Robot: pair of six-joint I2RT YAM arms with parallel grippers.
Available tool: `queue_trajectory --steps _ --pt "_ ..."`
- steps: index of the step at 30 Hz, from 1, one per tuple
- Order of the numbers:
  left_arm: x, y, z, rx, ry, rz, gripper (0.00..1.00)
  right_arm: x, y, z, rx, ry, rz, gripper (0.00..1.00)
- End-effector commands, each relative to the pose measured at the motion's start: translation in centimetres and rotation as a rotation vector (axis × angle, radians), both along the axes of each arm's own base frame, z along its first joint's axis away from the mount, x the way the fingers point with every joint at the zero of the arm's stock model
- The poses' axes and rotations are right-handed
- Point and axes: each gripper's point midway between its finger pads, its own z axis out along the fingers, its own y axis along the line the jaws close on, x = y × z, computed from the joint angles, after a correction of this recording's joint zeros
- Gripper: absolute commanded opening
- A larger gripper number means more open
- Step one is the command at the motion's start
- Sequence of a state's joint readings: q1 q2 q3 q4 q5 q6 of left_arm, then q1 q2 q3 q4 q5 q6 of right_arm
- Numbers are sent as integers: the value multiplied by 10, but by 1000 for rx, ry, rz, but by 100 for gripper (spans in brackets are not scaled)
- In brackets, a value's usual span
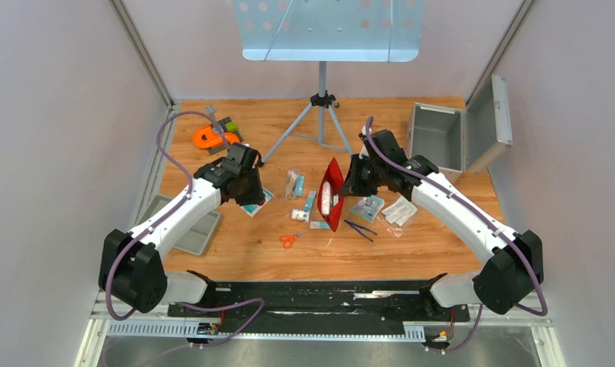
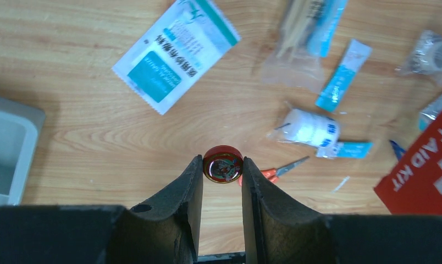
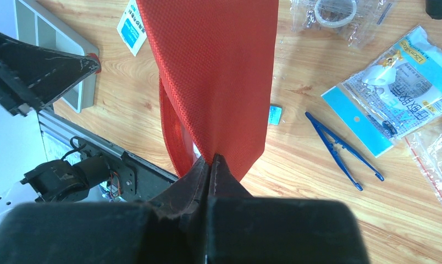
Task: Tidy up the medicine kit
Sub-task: Pick up the medical item at the center of the board, then place the medical item at the medicine pouch.
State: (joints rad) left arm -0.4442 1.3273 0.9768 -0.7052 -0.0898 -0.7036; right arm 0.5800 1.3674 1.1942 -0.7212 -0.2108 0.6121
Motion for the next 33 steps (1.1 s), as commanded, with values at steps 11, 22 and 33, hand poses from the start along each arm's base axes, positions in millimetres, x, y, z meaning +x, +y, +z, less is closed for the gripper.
queue_trajectory --steps 11,22,33 --pt "5 -122 121 -227 -204 -419 31 10 15 13 59 -27 11 0" --pt "22 -189 121 -341 -205 -538 31 11 15 22 77 -48 9 0" --pt "26 -210 96 -367 -142 -552 32 9 17 20 83 -37 12 0"
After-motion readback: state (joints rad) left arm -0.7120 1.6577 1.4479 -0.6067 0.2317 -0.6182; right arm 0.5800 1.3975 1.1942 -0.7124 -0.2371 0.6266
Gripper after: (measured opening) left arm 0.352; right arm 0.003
